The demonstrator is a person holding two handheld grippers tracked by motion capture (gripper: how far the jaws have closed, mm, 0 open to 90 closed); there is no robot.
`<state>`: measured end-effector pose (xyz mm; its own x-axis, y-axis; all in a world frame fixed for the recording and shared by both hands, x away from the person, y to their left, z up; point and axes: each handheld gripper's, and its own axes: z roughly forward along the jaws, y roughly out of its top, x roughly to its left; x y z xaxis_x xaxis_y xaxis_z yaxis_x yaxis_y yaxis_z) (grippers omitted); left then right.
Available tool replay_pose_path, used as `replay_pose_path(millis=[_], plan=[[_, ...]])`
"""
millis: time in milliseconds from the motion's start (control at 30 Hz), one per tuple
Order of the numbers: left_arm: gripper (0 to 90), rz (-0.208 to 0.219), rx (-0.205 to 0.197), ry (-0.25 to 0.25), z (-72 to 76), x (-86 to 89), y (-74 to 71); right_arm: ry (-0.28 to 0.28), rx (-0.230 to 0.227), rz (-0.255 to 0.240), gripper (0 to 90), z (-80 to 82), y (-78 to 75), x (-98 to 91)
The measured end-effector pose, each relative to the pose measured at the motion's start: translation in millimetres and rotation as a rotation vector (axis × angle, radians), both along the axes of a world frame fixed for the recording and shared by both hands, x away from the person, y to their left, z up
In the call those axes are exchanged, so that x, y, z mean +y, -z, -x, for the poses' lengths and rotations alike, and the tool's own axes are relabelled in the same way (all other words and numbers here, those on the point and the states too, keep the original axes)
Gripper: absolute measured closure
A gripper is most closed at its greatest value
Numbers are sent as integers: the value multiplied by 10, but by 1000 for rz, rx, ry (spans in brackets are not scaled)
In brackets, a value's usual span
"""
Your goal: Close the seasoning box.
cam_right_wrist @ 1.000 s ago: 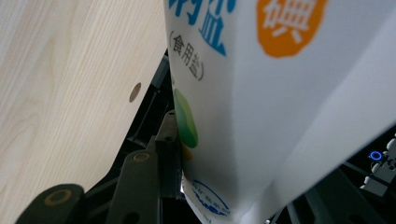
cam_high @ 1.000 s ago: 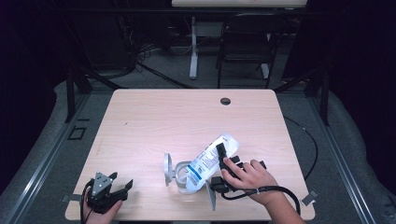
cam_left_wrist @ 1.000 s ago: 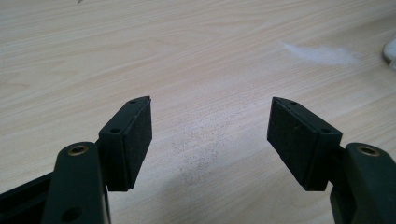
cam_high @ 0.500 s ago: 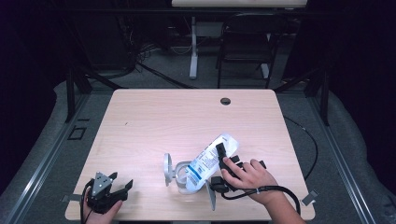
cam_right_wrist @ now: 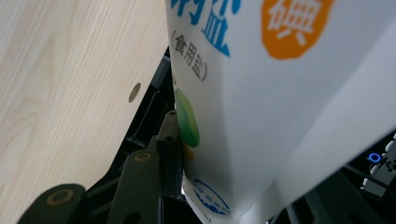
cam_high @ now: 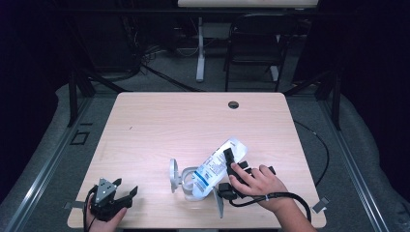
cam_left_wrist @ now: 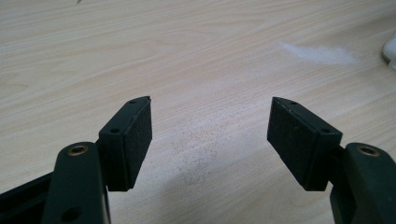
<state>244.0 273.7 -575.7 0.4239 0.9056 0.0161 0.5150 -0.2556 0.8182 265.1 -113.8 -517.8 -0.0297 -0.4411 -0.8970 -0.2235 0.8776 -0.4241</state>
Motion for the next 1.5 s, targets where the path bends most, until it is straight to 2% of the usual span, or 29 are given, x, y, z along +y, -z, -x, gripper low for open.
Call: replay_pose_path(millis=[1000,1033,1100,1133,1267,1333,1367,1500], plan=[[313,0,1,0,0,-6,3,25,4,-2,643,28,12,6],[313,0,2,-1,0,-6,3,-5,1,9,644,8,7,3],[313,0,2,-1,0,-6,4,15,1,2,644,23,11,5],[313,-1,2,-1,0,-6,3,-6,-2,11,645,8,8,4],[313,-3,2,0,0,-7,2,-4,-1,10,647,11,10,4],[313,-2,1,-2,1,-8,3,14,2,3,649,23,13,7],[313,0,0,-2,1,-8,4,-5,1,11,649,10,8,4],[313,1,1,-2,0,-6,4,16,5,4,653,27,12,8]])
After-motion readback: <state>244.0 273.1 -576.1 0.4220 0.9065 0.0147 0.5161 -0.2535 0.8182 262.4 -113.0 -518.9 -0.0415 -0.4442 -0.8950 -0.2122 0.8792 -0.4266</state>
